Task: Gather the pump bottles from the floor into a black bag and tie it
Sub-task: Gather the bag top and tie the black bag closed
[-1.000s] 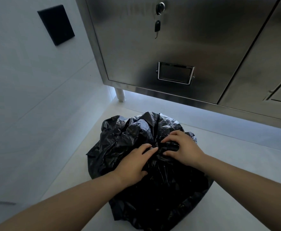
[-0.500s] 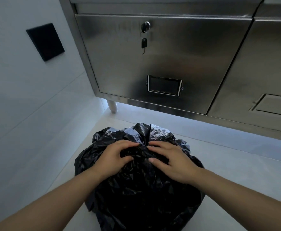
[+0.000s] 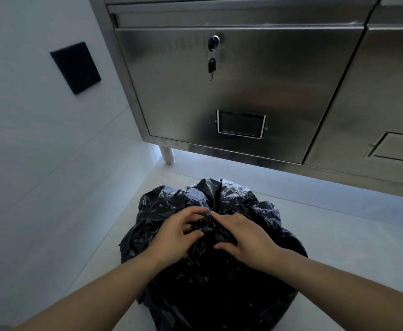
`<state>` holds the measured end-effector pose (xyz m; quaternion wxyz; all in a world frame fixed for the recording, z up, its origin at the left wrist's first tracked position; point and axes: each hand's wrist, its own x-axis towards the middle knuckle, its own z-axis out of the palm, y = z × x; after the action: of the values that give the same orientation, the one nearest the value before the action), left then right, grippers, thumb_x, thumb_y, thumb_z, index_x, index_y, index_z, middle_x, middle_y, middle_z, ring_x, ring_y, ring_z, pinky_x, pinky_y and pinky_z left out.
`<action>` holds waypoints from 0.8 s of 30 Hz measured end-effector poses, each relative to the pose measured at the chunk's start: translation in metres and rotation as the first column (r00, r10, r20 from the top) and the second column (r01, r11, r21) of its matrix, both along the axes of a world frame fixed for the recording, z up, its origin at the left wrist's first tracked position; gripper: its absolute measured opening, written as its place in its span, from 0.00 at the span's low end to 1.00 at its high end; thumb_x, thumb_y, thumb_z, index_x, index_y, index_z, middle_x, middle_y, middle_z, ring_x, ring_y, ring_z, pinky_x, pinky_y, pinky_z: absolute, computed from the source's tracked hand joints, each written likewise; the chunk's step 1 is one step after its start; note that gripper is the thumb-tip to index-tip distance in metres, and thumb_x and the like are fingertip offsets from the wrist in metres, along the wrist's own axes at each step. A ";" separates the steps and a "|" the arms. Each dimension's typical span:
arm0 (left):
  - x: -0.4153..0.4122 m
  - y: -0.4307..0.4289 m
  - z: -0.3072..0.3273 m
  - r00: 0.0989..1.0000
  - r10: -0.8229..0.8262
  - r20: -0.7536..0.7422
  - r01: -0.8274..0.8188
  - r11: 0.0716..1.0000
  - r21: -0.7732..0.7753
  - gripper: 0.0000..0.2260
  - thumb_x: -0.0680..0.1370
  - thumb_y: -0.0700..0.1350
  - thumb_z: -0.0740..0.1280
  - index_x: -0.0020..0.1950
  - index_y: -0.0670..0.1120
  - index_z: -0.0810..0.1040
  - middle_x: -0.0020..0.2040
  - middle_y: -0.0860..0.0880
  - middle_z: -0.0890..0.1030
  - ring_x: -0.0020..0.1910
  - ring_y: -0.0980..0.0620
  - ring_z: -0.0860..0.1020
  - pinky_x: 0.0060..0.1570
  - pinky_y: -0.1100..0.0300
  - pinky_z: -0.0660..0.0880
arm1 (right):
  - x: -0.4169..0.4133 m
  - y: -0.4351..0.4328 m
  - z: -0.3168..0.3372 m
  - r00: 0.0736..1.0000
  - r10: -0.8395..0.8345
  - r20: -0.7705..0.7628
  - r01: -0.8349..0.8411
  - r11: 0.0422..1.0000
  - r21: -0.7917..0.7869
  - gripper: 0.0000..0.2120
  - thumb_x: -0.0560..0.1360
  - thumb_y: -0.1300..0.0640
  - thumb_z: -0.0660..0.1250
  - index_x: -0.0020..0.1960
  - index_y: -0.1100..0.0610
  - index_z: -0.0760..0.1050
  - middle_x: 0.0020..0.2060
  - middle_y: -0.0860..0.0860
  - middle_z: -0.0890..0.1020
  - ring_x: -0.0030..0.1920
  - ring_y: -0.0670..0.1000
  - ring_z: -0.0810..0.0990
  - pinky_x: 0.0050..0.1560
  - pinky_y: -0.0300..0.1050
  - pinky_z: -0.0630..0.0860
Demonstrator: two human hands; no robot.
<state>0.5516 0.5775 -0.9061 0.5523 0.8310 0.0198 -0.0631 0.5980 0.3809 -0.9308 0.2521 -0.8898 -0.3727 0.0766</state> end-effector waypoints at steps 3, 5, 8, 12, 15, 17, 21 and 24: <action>-0.001 0.001 0.007 0.998 0.055 -0.011 -0.055 0.997 -0.056 0.20 0.73 0.32 0.69 0.56 0.55 0.73 0.53 0.49 0.82 0.52 0.54 0.81 0.58 0.57 0.76 | 0.002 0.007 0.009 0.999 0.007 -0.031 -0.006 1.000 0.028 0.38 0.73 0.43 0.66 0.76 0.47 0.50 0.68 0.48 0.70 0.66 0.48 0.68 0.63 0.42 0.67; -0.003 0.002 0.008 0.997 0.074 -0.015 -0.074 0.997 -0.026 0.22 0.72 0.34 0.71 0.56 0.57 0.71 0.51 0.52 0.82 0.50 0.60 0.81 0.55 0.65 0.75 | 0.002 0.012 0.014 0.997 0.040 -0.060 -0.039 0.999 0.030 0.39 0.73 0.42 0.66 0.76 0.47 0.48 0.66 0.49 0.70 0.65 0.48 0.69 0.60 0.43 0.70; -0.010 0.007 0.007 0.993 0.119 -0.023 -0.120 0.993 -0.012 0.24 0.72 0.33 0.70 0.62 0.53 0.69 0.49 0.53 0.82 0.44 0.64 0.81 0.46 0.71 0.74 | -0.001 0.021 0.015 0.992 0.086 -0.089 -0.083 0.996 0.029 0.39 0.72 0.40 0.66 0.76 0.47 0.51 0.63 0.48 0.71 0.62 0.48 0.71 0.57 0.42 0.71; -0.019 0.019 0.009 0.987 0.148 -0.055 -0.150 0.988 -0.023 0.27 0.73 0.33 0.70 0.66 0.52 0.66 0.53 0.48 0.81 0.48 0.56 0.82 0.49 0.65 0.77 | -0.006 0.039 0.016 0.995 0.078 -0.060 -0.070 0.990 0.122 0.31 0.71 0.42 0.68 0.69 0.49 0.65 0.63 0.48 0.75 0.61 0.48 0.74 0.59 0.43 0.71; -0.016 0.031 0.022 0.994 0.095 -0.054 -0.094 0.995 0.015 0.24 0.73 0.36 0.71 0.64 0.52 0.69 0.53 0.48 0.81 0.50 0.56 0.81 0.60 0.61 0.75 | 0.001 0.050 0.024 0.997 0.019 -0.071 -0.004 0.978 0.209 0.19 0.71 0.46 0.70 0.60 0.51 0.73 0.53 0.48 0.81 0.53 0.48 0.78 0.51 0.41 0.72; -0.012 0.042 0.032 1.000 0.020 -0.004 -0.020 0.994 0.106 0.20 0.73 0.41 0.72 0.60 0.56 0.73 0.53 0.54 0.82 0.54 0.60 0.79 0.62 0.59 0.73 | 0.005 0.052 0.034 0.995 0.012 -0.099 0.014 0.966 0.258 0.14 0.71 0.48 0.71 0.55 0.50 0.76 0.47 0.46 0.82 0.48 0.45 0.79 0.48 0.41 0.74; -0.003 0.059 0.066 0.998 -0.062 0.020 0.057 0.981 0.185 0.15 0.71 0.51 0.73 0.54 0.66 0.77 0.55 0.65 0.79 0.57 0.64 0.77 0.57 0.59 0.76 | 0.013 0.043 0.066 0.990 -0.021 -0.137 0.063 0.950 0.307 0.10 0.71 0.50 0.71 0.51 0.49 0.78 0.41 0.40 0.81 0.44 0.34 0.77 0.44 0.28 0.70; -0.005 0.063 0.104 1.000 -0.027 0.011 0.025 0.989 0.146 0.15 0.72 0.50 0.72 0.53 0.68 0.77 0.54 0.66 0.80 0.56 0.65 0.77 0.59 0.60 0.75 | 0.011 0.034 0.107 0.980 -0.143 -0.138 0.180 0.935 0.305 0.10 0.70 0.52 0.73 0.50 0.52 0.79 0.40 0.36 0.77 0.42 0.23 0.70 0.43 0.20 0.64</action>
<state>0.5471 0.6401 -0.8023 0.4895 0.8696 0.0098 -0.0634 0.6089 0.4151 -0.8236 0.4177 -0.8596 -0.2907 0.0453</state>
